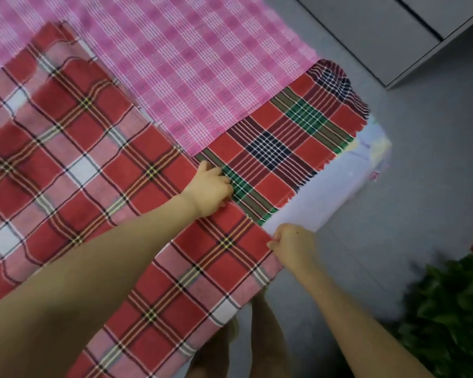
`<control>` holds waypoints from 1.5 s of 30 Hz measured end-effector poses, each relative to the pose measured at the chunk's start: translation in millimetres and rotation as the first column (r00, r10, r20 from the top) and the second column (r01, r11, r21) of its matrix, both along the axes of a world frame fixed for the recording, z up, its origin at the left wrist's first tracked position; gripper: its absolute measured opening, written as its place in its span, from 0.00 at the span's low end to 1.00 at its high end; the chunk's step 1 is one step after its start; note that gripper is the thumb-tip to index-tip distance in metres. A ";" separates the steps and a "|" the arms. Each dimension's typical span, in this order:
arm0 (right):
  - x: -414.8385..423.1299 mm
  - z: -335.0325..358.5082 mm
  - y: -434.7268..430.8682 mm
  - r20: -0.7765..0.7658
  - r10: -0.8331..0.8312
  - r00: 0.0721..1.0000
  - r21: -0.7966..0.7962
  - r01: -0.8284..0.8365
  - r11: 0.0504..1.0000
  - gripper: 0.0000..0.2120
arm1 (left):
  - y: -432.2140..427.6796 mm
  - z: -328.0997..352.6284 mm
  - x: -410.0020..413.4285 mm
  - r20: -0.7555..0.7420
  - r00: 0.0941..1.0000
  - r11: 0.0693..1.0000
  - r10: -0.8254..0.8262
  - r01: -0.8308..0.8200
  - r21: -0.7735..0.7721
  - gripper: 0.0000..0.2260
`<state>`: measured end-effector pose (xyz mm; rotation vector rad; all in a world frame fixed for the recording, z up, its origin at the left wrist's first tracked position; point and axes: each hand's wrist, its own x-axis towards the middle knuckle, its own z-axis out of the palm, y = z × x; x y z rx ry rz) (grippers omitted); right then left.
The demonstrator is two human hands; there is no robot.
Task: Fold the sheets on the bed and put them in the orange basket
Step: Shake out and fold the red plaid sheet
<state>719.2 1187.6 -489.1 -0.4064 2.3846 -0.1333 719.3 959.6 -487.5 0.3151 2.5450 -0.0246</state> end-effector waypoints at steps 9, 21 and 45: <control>-46.6 37.4 -94.0 -0.124 0.256 0.959 -0.024 -0.261 0.965 0.03 | -94.2 20.7 8.7 -0.317 0.855 0.912 0.410 -0.374 0.170 0.09; -117.1 47.5 -348.8 -0.113 0.226 0.968 -0.381 -0.252 0.889 0.15 | -268.0 48.5 -14.1 -0.498 0.347 0.539 0.794 -0.781 0.315 0.03; -143.5 3.2 -520.0 -0.310 0.126 0.942 -0.443 -0.261 0.858 0.05 | -445.7 5.9 -92.4 -0.359 0.220 0.401 0.907 -0.711 0.578 0.03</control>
